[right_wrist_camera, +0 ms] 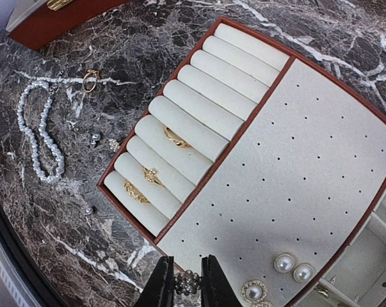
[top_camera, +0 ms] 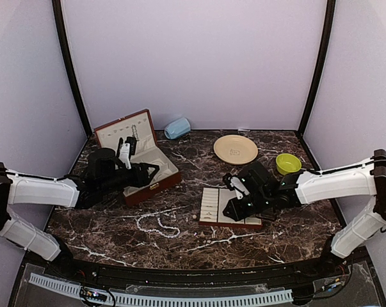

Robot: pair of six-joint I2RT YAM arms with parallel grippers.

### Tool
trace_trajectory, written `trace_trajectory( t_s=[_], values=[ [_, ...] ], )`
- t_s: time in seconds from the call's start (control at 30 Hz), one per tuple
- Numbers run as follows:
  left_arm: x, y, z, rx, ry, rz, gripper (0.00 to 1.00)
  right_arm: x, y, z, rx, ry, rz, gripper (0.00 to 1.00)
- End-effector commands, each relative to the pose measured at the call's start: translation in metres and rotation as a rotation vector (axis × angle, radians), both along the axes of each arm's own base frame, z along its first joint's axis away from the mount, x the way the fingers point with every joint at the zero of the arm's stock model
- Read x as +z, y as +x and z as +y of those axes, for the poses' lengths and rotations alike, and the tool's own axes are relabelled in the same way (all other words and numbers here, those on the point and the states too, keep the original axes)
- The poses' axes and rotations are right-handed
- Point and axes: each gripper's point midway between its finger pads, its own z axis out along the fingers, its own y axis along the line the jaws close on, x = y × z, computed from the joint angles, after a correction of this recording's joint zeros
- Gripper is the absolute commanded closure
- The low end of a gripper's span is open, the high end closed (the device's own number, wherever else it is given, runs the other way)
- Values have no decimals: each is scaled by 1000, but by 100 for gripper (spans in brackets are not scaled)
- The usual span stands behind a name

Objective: Organize the mixed jewelry
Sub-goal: Insert the earring into the earring holder.

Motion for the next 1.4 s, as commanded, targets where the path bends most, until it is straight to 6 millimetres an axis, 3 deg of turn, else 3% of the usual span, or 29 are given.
trace_trajectory(
  t_s=[0.0,1.37],
  values=[
    [-9,-9,10,-4,9,47,44,1,4,8,3,-33,-25,86],
    [-6,-10,11,-29,-5,40,44,-23,7,9,4,-153,-48,86]
  ],
)
